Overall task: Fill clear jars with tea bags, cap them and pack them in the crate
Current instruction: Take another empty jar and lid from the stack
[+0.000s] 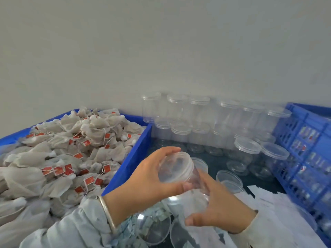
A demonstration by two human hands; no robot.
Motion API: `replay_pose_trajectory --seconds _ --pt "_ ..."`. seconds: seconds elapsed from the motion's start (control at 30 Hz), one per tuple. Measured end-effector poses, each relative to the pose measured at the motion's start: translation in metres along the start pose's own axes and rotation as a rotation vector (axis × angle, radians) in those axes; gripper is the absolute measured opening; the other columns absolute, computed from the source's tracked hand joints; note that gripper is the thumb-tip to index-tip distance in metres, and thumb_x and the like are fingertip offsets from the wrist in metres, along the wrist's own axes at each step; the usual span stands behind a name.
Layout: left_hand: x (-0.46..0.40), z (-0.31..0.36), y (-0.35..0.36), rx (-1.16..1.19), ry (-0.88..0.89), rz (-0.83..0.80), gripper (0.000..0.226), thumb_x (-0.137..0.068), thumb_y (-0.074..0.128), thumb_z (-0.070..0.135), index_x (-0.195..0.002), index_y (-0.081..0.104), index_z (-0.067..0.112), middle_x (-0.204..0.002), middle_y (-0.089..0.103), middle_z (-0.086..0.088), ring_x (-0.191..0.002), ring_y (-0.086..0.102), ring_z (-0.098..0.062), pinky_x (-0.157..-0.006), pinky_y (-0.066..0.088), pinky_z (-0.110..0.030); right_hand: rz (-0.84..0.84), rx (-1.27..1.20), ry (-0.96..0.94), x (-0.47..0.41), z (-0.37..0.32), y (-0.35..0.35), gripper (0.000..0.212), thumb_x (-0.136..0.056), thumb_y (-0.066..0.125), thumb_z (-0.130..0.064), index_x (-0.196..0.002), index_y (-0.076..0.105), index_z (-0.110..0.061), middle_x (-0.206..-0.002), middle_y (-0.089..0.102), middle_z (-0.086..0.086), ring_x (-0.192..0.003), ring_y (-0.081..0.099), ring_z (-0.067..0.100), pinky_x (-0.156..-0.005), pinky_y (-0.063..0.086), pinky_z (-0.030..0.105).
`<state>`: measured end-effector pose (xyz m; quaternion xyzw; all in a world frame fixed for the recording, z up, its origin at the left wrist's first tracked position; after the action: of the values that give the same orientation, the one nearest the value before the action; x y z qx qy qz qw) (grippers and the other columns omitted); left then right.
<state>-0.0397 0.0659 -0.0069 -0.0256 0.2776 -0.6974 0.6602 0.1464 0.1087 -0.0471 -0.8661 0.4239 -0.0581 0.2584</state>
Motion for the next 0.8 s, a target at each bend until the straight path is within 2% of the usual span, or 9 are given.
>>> replay_pose_trajectory --seconds 0.1,0.2,0.3,0.37,0.47,0.5,0.57,0.67,0.8 --pt "0.003 0.001 -0.001 -0.04 -0.012 -0.019 0.078 -0.046 0.072 0.069 -0.116 0.043 0.053 -0.114 0.046 0.044 -0.11 0.041 0.023 -0.082 0.03 0.006 0.074 -0.015 0.062 0.011 0.01 0.013 0.102 -0.052 0.089 -0.031 -0.133 0.032 -0.055 -0.129 0.053 -0.018 -0.119 0.049 -0.003 -0.103 0.041 0.03" --pt "0.004 -0.003 0.002 -0.068 -0.055 -0.117 0.078 -0.054 0.08 0.06 -0.12 0.038 0.051 -0.118 0.048 0.039 -0.112 0.042 0.021 -0.087 0.032 0.002 0.212 0.028 0.052 0.019 0.019 0.028 0.101 -0.048 0.085 -0.034 -0.133 0.034 -0.053 -0.125 0.055 -0.019 -0.117 0.051 -0.001 -0.099 0.044 0.031" --pt "0.005 -0.006 0.008 -0.083 -0.087 -0.217 0.079 -0.061 0.077 0.053 -0.127 0.032 0.05 -0.127 0.042 0.035 -0.117 0.039 0.019 -0.093 0.031 0.001 0.321 0.039 0.037 0.03 0.028 0.034 0.099 -0.043 0.082 -0.043 -0.125 0.032 -0.065 -0.118 0.054 -0.03 -0.111 0.05 -0.01 -0.081 0.045 0.013" --pt "0.003 -0.008 0.014 -0.101 -0.102 -0.227 0.08 -0.061 0.074 0.054 -0.129 0.031 0.049 -0.128 0.041 0.035 -0.118 0.039 0.018 -0.093 0.031 0.001 0.4 0.122 0.027 0.035 0.03 0.036 0.096 -0.042 0.081 -0.047 -0.12 0.03 -0.069 -0.113 0.052 -0.037 -0.106 0.047 -0.016 -0.074 0.041 0.009" --pt "-0.001 -0.008 0.021 -0.058 -0.183 -0.124 0.086 -0.053 0.065 0.066 -0.13 0.035 0.044 -0.117 0.043 0.033 -0.107 0.042 0.02 -0.083 0.036 -0.002 0.651 0.481 -0.083 0.034 0.033 0.036 0.098 -0.044 0.089 -0.036 -0.127 0.039 -0.044 -0.112 0.049 -0.023 -0.104 0.042 0.003 -0.086 0.034 0.021" --pt "-0.003 -0.008 0.023 -0.043 -0.21 -0.084 0.09 -0.051 0.063 0.068 -0.133 0.035 0.042 -0.114 0.043 0.033 -0.104 0.043 0.019 -0.08 0.037 -0.004 0.73 0.586 -0.135 0.031 0.034 0.036 0.099 -0.045 0.091 -0.032 -0.13 0.041 -0.028 -0.115 0.052 -0.008 -0.106 0.045 0.016 -0.089 0.036 0.027" --pt "-0.006 -0.011 0.024 -0.03 -0.272 -0.031 0.096 -0.049 0.062 0.071 -0.135 0.036 0.039 -0.116 0.044 0.029 -0.106 0.047 0.009 -0.084 0.039 -0.012 0.839 0.716 -0.208 0.028 0.037 0.036 0.097 -0.048 0.092 -0.031 -0.128 0.042 -0.013 -0.116 0.056 0.014 -0.106 0.05 0.033 -0.09 0.041 0.039" --pt "-0.005 -0.013 0.022 -0.01 -0.386 -0.037 0.1 -0.044 0.061 0.075 -0.134 0.038 0.039 -0.118 0.05 0.017 -0.107 0.052 -0.001 -0.084 0.044 -0.023 0.916 0.837 -0.267 0.029 0.045 0.035 0.09 -0.053 0.09 -0.032 -0.126 0.043 -0.012 -0.119 0.056 0.022 -0.111 0.047 0.035 -0.093 0.042 0.05" --pt "-0.005 -0.013 0.025 0.005 -0.475 -0.064 0.086 -0.049 0.069 0.08 -0.121 0.044 0.039 -0.106 0.055 0.017 -0.095 0.058 0.0 -0.076 0.049 -0.025 0.932 0.859 -0.282 0.031 0.049 0.034 0.086 -0.056 0.089 -0.029 -0.127 0.043 -0.014 -0.124 0.055 0.02 -0.117 0.045 0.035 -0.098 0.036 0.045"
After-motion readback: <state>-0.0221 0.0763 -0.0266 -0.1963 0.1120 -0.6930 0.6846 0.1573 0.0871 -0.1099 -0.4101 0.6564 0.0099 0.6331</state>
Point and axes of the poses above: each hand's wrist, its own x-axis away from the middle knuckle, its own y-axis out of the palm, z = x × y, the point moved 1 cm from there along -x, towards the middle knuckle
